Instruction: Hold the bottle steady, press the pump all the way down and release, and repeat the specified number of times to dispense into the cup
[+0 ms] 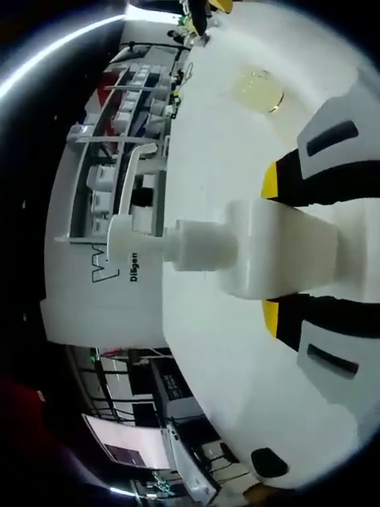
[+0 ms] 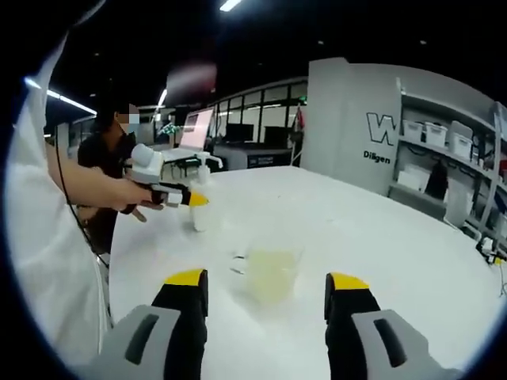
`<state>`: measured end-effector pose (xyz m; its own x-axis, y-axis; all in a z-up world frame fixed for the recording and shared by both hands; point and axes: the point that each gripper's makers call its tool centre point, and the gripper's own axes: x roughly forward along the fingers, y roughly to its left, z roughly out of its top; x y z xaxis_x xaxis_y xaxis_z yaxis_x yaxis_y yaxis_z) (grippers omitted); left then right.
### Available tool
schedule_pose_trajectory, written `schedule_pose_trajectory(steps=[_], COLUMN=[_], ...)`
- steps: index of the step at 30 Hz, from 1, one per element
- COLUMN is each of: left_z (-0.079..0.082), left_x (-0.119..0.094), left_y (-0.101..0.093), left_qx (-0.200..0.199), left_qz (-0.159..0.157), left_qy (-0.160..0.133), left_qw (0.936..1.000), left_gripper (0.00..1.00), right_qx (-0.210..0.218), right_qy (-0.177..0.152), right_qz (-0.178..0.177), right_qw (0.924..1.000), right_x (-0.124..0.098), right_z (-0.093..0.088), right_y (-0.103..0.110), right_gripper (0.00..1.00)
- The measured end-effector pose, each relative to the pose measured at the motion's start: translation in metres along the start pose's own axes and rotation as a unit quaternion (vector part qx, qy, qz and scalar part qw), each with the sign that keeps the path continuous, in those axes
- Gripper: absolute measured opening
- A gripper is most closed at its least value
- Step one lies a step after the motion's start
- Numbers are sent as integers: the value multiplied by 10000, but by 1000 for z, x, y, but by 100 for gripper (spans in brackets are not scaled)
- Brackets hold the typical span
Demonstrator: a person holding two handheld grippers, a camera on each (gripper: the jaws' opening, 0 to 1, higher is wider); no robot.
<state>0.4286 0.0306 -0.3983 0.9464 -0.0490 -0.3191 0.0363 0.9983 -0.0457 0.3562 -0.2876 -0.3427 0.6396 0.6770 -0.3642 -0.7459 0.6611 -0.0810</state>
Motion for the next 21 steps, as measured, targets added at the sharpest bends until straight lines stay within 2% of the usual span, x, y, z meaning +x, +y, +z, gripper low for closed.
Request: schedule_pose_trajectory(steps=[1, 3, 4, 5, 10, 12, 18, 20, 21], left_z=[0, -1, -1, -1, -2, -3, -5, -5, -5], left_x=[-1, -1, -1, -1, -1, -1, -1, -1, -1], left_y=[-1, -2, -2, -3, -11, -18, -40, -48, -53], left_qx=[47, -22, 103, 31, 107, 139, 231, 271, 295], left_qz=[-8, -30, -33, -45, -187, -235, -483, -585, -586], left_qy=[19, 18, 24, 36, 91, 108, 118, 140, 142], left_qw=[10000, 10000, 9999, 10000, 9997, 9996, 9985, 9978, 9977], left_gripper=[41, 41, 41, 41, 41, 41, 41, 41, 41], right_qx=[76, -30, 145, -103, 112, -14, 24, 46, -30], right_qy=[7, -32, 30, -21, 9, -16, -35, -38, -50], right_qz=[57, 28, 87, 6, 76, 63, 62, 104, 72], right_qw=[10000, 10000, 9999, 9999, 9999, 10000, 10000, 9999, 10000], right_x=[0, 0, 1, 0, 0, -1, -2, -3, -4], right_z=[0, 1, -2, 1, 0, 1, 2, 2, 2], right_y=[2, 1, 4, 1, 3, 4, 3, 5, 4], right_gripper=[55, 57, 55, 55, 55, 53, 55, 51, 54])
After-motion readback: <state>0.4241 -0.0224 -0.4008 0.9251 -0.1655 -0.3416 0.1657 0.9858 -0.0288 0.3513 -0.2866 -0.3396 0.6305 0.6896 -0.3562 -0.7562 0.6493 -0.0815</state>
